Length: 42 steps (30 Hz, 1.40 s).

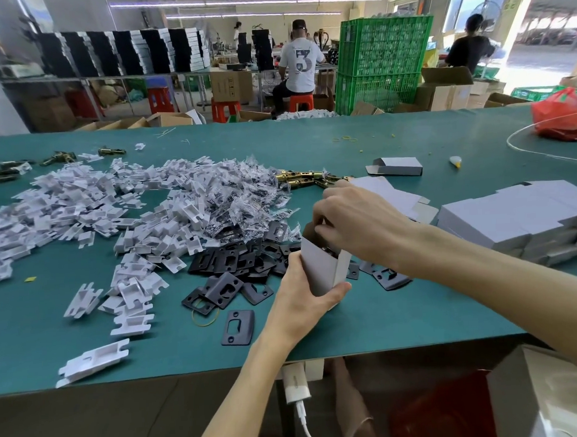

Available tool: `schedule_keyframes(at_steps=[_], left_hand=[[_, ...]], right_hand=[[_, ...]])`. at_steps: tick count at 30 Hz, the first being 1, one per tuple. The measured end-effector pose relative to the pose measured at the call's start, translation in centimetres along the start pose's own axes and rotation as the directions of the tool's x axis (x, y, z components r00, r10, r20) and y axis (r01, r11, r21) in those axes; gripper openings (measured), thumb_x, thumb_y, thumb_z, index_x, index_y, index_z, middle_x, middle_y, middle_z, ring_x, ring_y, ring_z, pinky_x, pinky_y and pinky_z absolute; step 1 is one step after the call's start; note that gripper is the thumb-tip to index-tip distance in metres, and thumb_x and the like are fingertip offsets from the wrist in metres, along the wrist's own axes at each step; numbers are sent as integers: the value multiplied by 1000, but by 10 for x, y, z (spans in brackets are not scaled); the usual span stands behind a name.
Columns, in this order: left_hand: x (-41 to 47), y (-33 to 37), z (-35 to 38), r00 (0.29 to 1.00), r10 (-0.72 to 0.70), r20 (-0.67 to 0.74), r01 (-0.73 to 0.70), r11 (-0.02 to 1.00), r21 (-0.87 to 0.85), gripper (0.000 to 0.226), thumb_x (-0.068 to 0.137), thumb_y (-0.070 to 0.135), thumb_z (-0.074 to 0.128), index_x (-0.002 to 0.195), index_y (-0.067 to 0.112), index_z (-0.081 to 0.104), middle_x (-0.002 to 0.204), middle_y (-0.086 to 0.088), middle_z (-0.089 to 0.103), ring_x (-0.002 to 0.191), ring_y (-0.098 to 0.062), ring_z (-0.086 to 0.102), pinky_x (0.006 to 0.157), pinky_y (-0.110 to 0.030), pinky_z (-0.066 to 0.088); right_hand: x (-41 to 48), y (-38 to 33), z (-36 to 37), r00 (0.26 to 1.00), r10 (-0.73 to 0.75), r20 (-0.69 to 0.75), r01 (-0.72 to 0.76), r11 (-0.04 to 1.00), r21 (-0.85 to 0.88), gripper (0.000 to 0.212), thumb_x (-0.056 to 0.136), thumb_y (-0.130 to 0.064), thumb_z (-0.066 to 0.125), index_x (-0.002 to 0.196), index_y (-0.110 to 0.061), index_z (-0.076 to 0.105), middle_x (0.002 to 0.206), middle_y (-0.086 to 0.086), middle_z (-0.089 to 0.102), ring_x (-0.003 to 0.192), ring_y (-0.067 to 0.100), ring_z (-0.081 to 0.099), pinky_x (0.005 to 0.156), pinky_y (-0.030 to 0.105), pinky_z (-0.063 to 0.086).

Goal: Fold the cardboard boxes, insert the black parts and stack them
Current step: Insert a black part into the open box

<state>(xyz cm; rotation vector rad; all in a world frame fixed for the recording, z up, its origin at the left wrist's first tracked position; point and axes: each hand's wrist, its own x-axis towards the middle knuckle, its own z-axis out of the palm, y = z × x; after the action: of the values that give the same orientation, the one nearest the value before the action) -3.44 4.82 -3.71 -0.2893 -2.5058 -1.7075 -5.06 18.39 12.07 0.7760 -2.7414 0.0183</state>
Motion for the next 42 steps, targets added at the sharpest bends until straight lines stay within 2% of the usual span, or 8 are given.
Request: schedule_keyframes(at_steps=[7,13,18,22,25,31,36,42], left_hand=[[0,1,-1,1000,20,-20,-21,998,-59,83,67,74,83,127,45,33,126,25,54,113,12,51,88,-10,45],[1,1,0,992,102,-77,-106,993,-56,113,61,85,77,150,53,15,159,8,41,145,-4,39,119,-33,39],[2,4,-3,978,187,-94,-201,967,-157,93,78,63,79,147,71,17,159,2,46,145,-22,48,115,-53,44],[2,3,-3,957,242,-159,-269,947,-176,79,93,42,75,155,57,29,135,8,65,113,-13,69,87,-29,60],[3,0,-1,950,258,-178,-287,944,-161,69,100,34,67,157,50,32,123,7,68,110,-18,69,78,-25,61],[4,-2,1,956,253,-150,-272,954,-125,69,101,34,63,159,47,29,111,-7,64,102,-25,66,86,-36,60],[4,-3,-4,978,68,-197,-117,961,-251,53,97,36,65,144,17,50,114,-4,69,109,-22,68,90,-25,57],[6,0,-12,968,-166,-186,64,886,-459,29,99,28,66,122,12,57,119,-7,71,113,-20,69,103,-52,55]], right_hand=[[-27,15,24,953,217,-211,-120,910,396,46,97,-34,61,137,-15,52,123,3,50,104,16,53,86,33,48],[-56,9,71,909,389,146,-335,477,813,61,89,-65,50,133,-22,49,102,-18,65,86,4,66,83,34,53],[-66,-12,103,903,429,-9,-225,491,842,12,102,-35,57,102,-31,45,75,-37,61,68,-11,59,64,6,42],[-64,-11,103,869,483,-108,-179,511,841,59,102,-40,53,152,-13,35,105,-17,56,79,-3,53,81,16,45],[-67,-5,102,864,475,-167,-119,515,849,61,101,-41,50,156,-21,34,118,-6,67,93,9,65,86,28,57],[-76,7,109,865,497,-65,-193,450,872,50,100,-48,47,145,-59,27,107,-44,63,100,-16,60,78,0,43],[-81,11,122,848,528,41,-269,361,893,57,98,-50,47,151,-29,45,125,-17,67,119,1,60,107,35,49],[-70,-3,116,828,561,-12,-270,416,868,42,102,-29,54,141,-14,50,121,-2,63,111,7,61,101,41,52]])
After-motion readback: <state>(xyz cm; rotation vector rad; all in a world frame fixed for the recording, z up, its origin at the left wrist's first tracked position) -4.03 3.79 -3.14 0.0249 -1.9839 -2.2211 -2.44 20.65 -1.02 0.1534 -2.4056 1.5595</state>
